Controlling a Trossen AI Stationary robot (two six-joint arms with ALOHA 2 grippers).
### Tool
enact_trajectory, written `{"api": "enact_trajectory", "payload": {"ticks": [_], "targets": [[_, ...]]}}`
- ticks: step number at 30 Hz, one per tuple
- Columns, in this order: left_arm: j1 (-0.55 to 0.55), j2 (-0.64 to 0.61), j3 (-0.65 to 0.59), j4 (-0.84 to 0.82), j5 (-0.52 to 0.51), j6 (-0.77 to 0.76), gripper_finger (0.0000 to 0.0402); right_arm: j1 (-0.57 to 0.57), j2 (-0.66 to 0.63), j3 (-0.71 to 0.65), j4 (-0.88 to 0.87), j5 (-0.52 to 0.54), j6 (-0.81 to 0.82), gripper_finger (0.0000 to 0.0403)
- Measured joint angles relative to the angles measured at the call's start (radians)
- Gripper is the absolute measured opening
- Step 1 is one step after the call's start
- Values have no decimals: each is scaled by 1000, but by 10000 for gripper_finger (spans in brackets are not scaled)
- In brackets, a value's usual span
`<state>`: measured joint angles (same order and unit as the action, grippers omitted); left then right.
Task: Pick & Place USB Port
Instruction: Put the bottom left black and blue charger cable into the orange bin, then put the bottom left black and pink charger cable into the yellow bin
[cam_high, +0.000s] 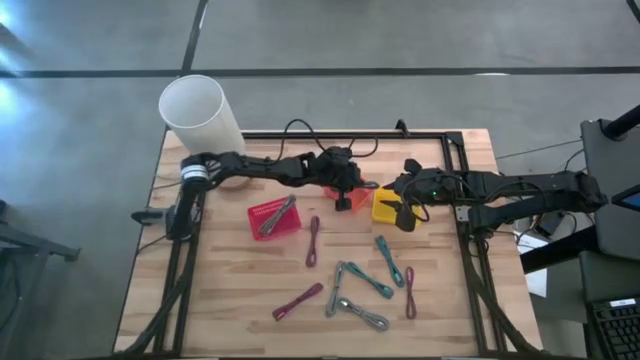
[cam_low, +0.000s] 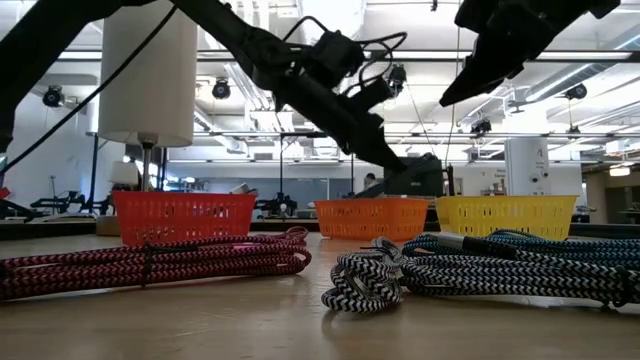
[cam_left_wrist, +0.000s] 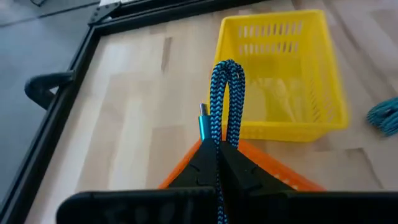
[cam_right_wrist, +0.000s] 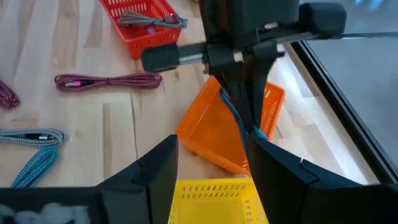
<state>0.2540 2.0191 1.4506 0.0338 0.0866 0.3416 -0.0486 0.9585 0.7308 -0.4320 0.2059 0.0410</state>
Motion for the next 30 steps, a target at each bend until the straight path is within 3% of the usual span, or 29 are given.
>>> {"api": "enact_trajectory", "payload": {"ticks": [4,10,30], "targets": [[4,5,0,-19,-25,16,0,0,-1,0,0,0,0,187],[12,0,0,-120,-166,53,1,0,0,0,-1,0,4,187],[13,-2,-19,-144,-161,26,66,0,0,0,-2,1,-18,187]]}}
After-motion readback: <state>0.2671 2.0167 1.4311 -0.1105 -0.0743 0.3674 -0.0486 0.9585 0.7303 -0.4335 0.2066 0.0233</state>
